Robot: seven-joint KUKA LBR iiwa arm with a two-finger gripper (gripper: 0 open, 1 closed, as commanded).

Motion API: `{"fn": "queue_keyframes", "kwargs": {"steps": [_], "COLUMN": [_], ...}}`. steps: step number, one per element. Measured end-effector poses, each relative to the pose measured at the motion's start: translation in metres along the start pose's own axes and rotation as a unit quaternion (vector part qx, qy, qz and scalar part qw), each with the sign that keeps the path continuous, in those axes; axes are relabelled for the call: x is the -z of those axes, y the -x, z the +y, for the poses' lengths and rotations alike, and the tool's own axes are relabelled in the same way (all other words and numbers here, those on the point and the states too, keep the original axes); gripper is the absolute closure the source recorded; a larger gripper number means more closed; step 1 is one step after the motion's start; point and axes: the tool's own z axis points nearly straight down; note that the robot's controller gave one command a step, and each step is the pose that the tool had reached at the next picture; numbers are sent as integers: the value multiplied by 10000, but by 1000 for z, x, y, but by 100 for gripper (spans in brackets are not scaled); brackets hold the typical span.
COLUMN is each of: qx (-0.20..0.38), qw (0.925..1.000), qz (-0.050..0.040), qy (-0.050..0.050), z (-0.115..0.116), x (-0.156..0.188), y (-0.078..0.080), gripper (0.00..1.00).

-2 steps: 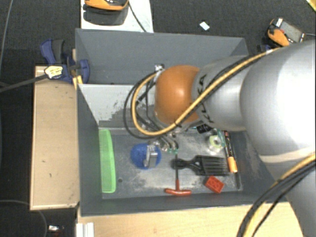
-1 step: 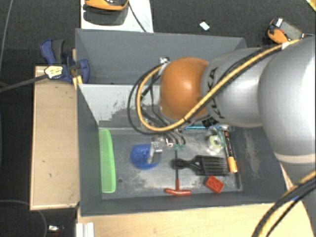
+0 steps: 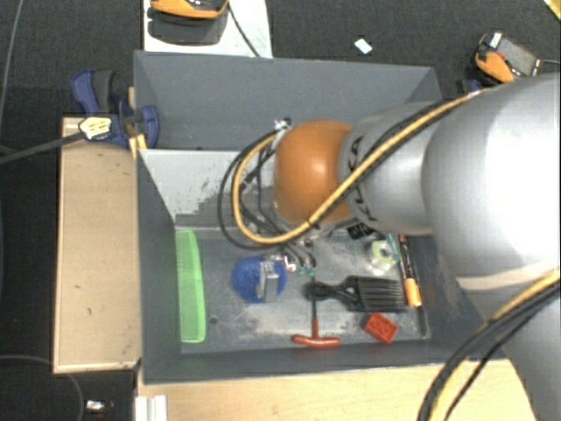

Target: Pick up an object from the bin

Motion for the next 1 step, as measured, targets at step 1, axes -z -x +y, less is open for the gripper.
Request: {"fn": "queue_keyframes", "kwargs": {"steps": [1], "qx": [-64], "qw": [10000], "qz": [-73], "qy": [7], "z": [8], "x": [1], "y": [-6], "gripper": [0]}}
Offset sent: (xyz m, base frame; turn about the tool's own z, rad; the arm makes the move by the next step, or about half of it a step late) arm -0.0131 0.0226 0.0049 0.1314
